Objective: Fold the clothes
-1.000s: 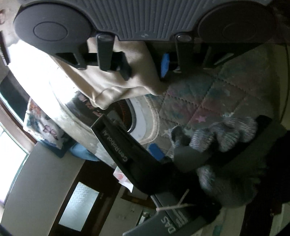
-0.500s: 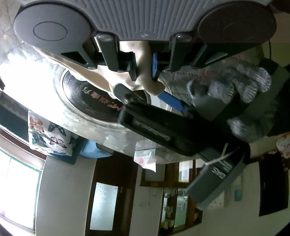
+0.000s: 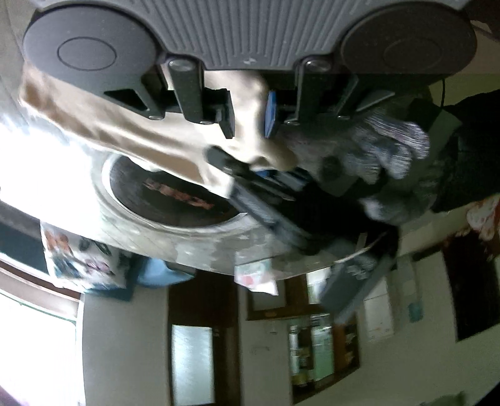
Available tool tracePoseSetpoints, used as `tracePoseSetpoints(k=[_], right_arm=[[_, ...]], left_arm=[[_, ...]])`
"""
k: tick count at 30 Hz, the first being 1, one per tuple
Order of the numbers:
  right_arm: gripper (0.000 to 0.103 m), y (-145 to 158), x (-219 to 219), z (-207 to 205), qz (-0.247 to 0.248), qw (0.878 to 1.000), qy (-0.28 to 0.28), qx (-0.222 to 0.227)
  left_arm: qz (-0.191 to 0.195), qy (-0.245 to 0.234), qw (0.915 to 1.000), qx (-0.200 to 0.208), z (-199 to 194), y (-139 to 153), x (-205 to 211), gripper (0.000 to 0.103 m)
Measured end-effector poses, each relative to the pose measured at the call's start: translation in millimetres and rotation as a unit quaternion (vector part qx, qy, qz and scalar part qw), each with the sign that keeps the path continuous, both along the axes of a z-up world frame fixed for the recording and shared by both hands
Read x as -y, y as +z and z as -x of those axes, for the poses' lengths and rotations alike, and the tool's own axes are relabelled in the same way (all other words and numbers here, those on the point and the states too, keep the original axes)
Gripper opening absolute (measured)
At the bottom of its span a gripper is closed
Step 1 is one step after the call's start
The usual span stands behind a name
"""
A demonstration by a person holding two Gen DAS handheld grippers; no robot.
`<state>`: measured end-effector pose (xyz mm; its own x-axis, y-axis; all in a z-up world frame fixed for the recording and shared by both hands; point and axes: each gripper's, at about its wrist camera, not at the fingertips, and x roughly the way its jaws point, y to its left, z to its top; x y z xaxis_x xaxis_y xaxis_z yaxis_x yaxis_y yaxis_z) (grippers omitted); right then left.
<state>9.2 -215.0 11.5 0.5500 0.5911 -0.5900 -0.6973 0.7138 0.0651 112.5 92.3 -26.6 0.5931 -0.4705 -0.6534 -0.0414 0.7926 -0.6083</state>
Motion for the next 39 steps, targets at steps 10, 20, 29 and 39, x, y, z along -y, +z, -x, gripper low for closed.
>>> tracePoseSetpoints(k=[10, 20, 29, 39], right_arm=[[0.019, -26, 85, -52, 0.021, 0.983, -0.177, -0.036], [0.035, -26, 138, -69, -0.009, 0.967, -0.250, -0.046], [0.033, -44, 151, -86, -0.066, 0.959, -0.259, -0.093], [0.010, -38, 163, -79, -0.123, 0.954, -0.256, -0.099]], left_arm=[[-0.020, -0.001, 0.9998, 0.003, 2, 2, 1, 0.021], [-0.047, -0.006, 0.9988, 0.009, 2, 4, 6, 0.022], [-0.101, -0.014, 0.9945, 0.023, 1, 9, 22, 0.024], [-0.144, -0.021, 0.9882, 0.047, 0, 28, 44, 0.019]])
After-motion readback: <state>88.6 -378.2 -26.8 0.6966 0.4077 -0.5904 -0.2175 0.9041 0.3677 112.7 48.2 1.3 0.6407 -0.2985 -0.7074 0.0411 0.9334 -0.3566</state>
